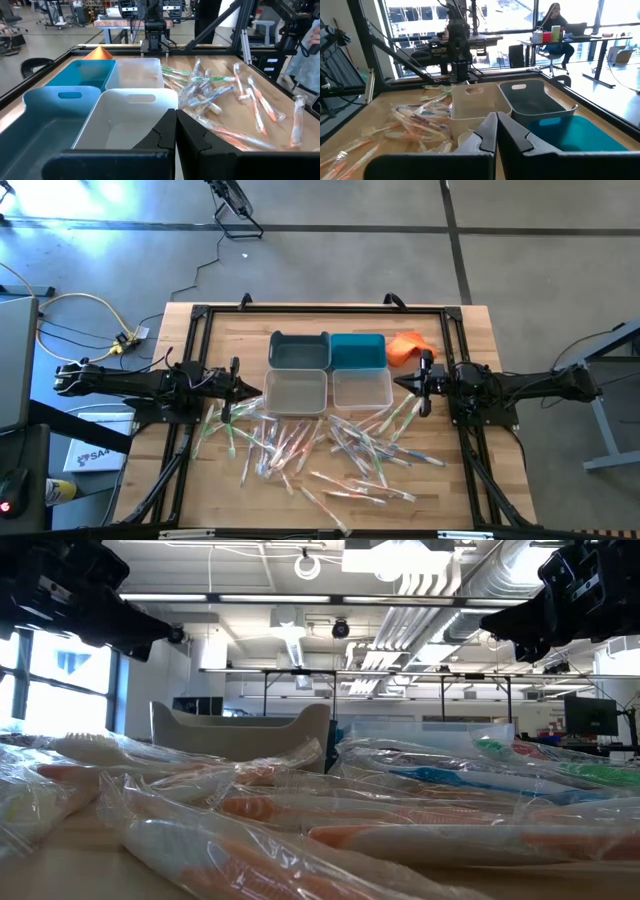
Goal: Pick & Place Toothbrushes
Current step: Put the green toothbrush into the blue bin
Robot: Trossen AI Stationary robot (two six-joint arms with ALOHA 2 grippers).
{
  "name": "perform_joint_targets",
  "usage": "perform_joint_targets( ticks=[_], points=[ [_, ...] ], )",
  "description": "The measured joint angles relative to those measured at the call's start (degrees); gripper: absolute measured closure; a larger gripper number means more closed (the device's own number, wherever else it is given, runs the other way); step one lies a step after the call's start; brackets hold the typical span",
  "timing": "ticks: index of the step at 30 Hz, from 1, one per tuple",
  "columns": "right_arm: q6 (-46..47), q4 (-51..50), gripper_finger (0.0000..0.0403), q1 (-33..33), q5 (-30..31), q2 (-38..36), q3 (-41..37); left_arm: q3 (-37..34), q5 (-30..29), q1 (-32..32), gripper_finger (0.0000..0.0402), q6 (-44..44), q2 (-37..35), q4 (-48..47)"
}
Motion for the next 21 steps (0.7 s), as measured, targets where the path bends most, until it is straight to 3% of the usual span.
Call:
perform_joint_targets(
  ticks=[21],
  points=[
    [0.00, 0.00, 0.0400, -0.01, 0.01, 0.00, 0.00, 0.00, -0.01, -0.01, 0.0402, -0.69, 0.00, -0.02]
  ],
)
